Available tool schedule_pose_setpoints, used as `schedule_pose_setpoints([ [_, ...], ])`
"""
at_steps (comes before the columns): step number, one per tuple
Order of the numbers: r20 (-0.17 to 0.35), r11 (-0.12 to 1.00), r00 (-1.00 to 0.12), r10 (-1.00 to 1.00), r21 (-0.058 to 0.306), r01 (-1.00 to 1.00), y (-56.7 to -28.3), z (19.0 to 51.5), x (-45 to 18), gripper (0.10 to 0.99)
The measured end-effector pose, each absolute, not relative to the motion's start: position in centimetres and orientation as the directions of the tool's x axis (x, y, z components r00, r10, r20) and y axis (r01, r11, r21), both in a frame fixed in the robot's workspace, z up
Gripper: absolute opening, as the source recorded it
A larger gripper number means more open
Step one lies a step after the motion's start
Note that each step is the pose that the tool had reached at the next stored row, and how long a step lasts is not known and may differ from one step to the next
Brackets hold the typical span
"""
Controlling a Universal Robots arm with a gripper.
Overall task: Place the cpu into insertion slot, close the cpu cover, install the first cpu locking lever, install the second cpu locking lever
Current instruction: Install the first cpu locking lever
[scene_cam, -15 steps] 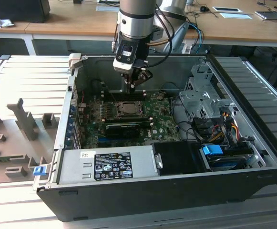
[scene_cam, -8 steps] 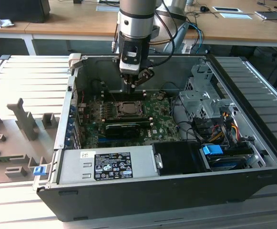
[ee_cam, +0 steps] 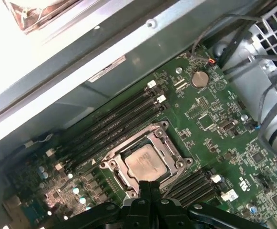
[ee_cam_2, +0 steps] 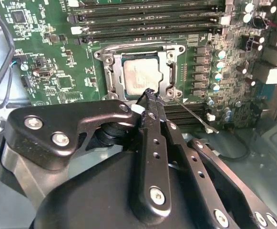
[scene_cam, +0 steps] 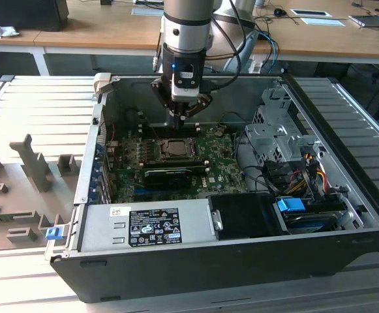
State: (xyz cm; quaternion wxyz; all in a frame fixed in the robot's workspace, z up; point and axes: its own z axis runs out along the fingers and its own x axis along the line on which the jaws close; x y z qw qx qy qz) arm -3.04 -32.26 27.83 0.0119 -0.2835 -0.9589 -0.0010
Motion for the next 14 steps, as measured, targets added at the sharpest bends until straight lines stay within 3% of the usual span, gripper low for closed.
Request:
schedule_pose_setpoints([
  [14,0.023,0.942,-0.941,0.336,-0.005,0.336,-32.26,27.81,-3.04,0.106],
])
